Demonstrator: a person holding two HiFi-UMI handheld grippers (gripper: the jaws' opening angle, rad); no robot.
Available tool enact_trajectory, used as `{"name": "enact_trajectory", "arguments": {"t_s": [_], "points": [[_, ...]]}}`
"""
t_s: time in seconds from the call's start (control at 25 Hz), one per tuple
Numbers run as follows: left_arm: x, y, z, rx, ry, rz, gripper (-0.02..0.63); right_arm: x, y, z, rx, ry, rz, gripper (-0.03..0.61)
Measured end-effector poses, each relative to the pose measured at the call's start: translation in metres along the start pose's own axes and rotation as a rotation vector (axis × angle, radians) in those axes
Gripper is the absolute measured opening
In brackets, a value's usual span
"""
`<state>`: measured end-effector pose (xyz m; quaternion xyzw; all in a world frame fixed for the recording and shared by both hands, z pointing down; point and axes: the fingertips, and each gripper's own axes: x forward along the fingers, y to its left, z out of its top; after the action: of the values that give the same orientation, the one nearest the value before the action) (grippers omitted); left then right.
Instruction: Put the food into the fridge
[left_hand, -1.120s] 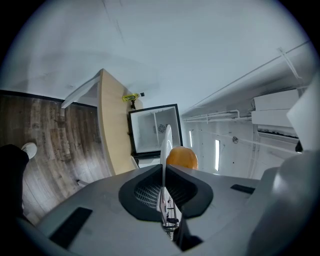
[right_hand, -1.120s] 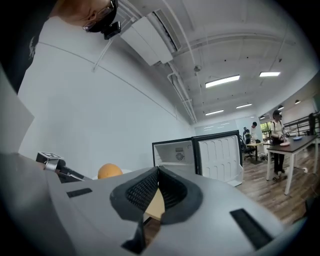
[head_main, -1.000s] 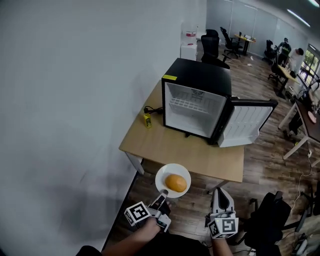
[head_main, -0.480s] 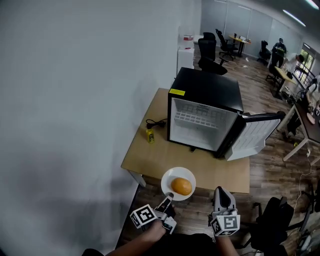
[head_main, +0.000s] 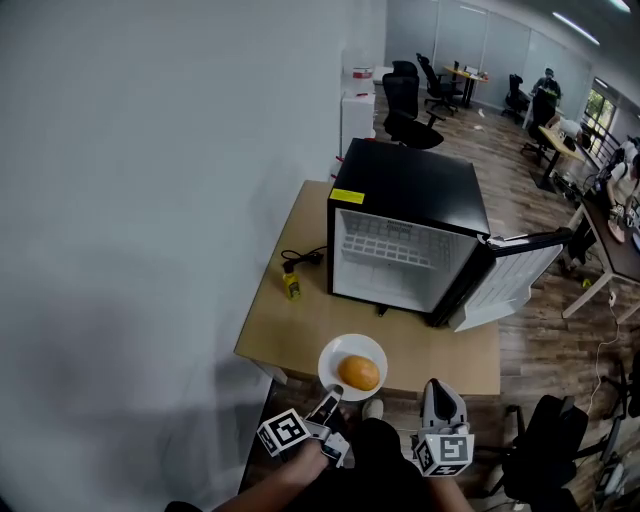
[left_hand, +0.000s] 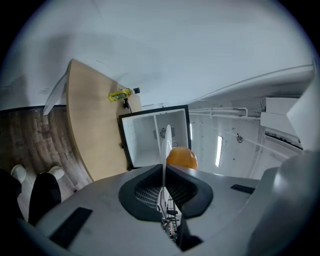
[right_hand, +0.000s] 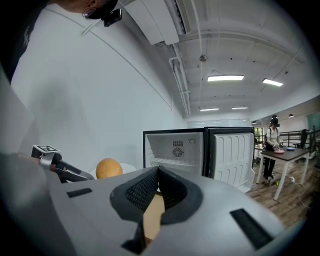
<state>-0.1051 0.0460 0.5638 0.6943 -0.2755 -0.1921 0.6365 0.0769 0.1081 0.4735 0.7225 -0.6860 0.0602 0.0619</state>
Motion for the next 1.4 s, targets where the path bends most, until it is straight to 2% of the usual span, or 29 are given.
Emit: {"name": "enact_trajectory", "arguments": {"t_s": [0.2, 0.52, 0.68, 0.8, 0.96, 1.12, 1.28, 1.4], "points": [[0.027, 0.008, 0.013, 0.0, 0.005, 0.009, 0.021, 0.037, -0.006, -0.007, 0.001, 0.035, 0.027, 0.06], [0.081, 0.016, 0.041, 0.026, -0.004, 0.019, 0.021, 0.103, -0.026, 0.001, 0.013, 0.024, 0.057, 0.06], [0.11, 0.027, 0.056, 0.037, -0.013, 0.039, 0.021, 0.135, -0.03, 0.006, 0.015, 0.016, 0.111, 0.06], [0.133, 0.03, 0.066, 0.053, -0.016, 0.017, 0.021, 0.155, -0.034, 0.013, 0.001, 0.001, 0.135, 0.06], [0.159, 0.034, 0.077, 0.001, -0.042, -0.008, 0.021, 0.183, -0.036, 0.017, 0.003, 0.0, 0.178, 0.06], [0.183, 0.044, 0.089, 0.022, -0.06, 0.0, 0.021, 0.209, -0.041, 0.017, 0.003, 0.015, 0.207, 0.06], [0.204, 0.049, 0.104, -0.001, -0.106, -0.054, 0.021, 0.234, -0.046, 0.02, 0.025, 0.022, 0.232, 0.06], [0.215, 0.065, 0.114, 0.04, -0.124, -0.013, 0.021, 0.252, -0.052, 0.015, 0.036, 0.036, 0.246, 0.06]]}}
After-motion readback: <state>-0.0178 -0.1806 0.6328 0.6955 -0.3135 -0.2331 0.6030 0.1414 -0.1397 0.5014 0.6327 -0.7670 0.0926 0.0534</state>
